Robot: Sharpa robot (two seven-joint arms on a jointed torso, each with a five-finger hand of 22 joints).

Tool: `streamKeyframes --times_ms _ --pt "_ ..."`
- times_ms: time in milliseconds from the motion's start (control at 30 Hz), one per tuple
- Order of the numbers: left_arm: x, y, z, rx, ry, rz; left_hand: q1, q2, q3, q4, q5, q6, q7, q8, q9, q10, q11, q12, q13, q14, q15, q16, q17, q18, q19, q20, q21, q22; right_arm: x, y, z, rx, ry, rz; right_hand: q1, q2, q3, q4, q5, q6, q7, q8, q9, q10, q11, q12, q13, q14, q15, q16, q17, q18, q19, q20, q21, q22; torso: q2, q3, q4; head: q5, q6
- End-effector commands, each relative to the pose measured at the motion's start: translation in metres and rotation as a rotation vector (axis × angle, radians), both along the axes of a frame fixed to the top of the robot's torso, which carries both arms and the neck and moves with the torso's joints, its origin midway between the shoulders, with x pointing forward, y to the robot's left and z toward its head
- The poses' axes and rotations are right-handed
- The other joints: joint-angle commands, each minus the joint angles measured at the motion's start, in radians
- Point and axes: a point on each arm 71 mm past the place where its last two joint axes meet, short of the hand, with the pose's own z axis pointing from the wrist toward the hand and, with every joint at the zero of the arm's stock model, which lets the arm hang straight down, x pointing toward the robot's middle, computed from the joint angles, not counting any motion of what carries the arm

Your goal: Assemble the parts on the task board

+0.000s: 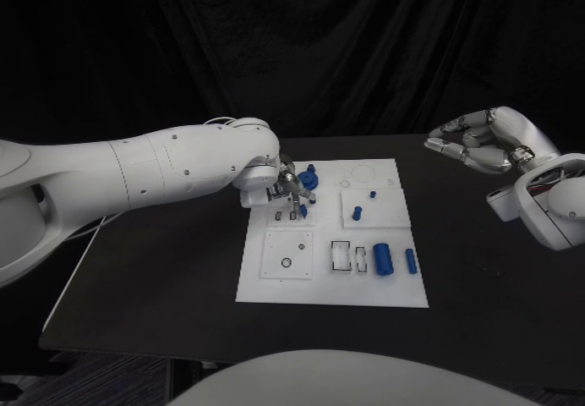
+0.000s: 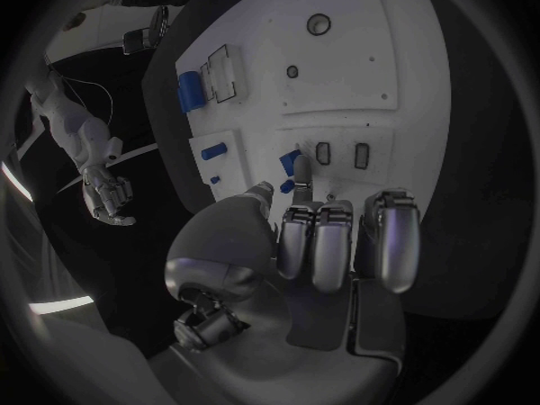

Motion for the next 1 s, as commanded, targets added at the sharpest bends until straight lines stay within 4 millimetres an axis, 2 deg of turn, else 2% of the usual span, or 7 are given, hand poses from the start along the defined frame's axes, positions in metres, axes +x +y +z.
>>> streamKeyframes --times_ms 33,167,500,1000 --pt "-0.0002 -0.0033 -0.0012 -0.016 0.000 -0.018 0.013 0.000 0.002 -0.009 0.007 0.008 -0.001 -0.011 -0.002 0.104 -0.003 0.004 0.263 0.102 -0.002 -0.001 0.263 -0.001 -0.010 -0.001 -0.007 0.014 0.0000 -0.0002 -0.0021 -0.007 0.018 -0.006 0.008 0.000 -0.005 -0.003 0.003 0.008 -0.002 -0.004 -0.001 0.010 -0.001 -0.006 0.165 0.069 0.000 -0.003 0.141 -0.004 0.002 -0.003 -0.004 0.102 -0.001 0.0010 -0.0004 0.001 0.000" --pt "-0.0002 -0.0040 -0.0022 -0.016 0.003 -0.021 0.014 0.000 0.003 -0.010 0.008 0.008 0.000 -0.017 -0.003 0.104 -0.002 0.004 0.263 0.102 -0.002 -0.001 0.263 -0.001 -0.013 0.000 -0.009 0.010 0.0000 0.0002 -0.0023 -0.007 0.022 -0.005 0.008 0.000 -0.005 -0.003 0.003 0.008 -0.002 -0.004 -0.001 0.010 -0.001 -0.006 0.165 0.069 0.000 -0.003 0.141 -0.004 0.002 -0.003 -0.004 0.102 -0.001 0.0014 -0.0043 0.005 0.000" --pt "-0.0009 -0.0061 -0.0050 -0.019 0.013 -0.034 0.017 0.001 0.007 -0.014 0.009 0.007 0.002 -0.030 -0.004 0.104 -0.001 0.004 0.263 0.102 0.000 -0.001 0.263 0.001 -0.017 0.001 -0.014 0.004 0.0002 0.0011 -0.0027 -0.008 0.026 -0.003 0.008 0.000 -0.006 -0.002 0.004 0.009 -0.002 -0.004 -0.002 0.010 -0.001 -0.006 0.164 0.069 0.000 -0.003 0.141 -0.004 0.002 -0.003 -0.004 0.102 0.001 0.0006 -0.0012 0.001 0.000" --pt "-0.0023 -0.0058 -0.0097 -0.012 0.032 -0.043 0.032 -0.001 0.018 -0.033 0.018 0.014 0.003 -0.054 -0.003 0.104 0.001 0.004 0.263 0.102 0.002 -0.001 0.263 0.002 -0.022 0.003 -0.020 -0.002 0.0012 0.0017 -0.0034 -0.011 0.035 -0.002 0.008 0.000 -0.006 -0.002 0.004 0.009 -0.002 -0.004 -0.002 0.010 -0.001 -0.006 0.164 0.069 0.000 -0.003 0.141 -0.004 0.002 -0.003 -0.004 0.102 0.001 0.0006 -0.0014 -0.001 0.000"
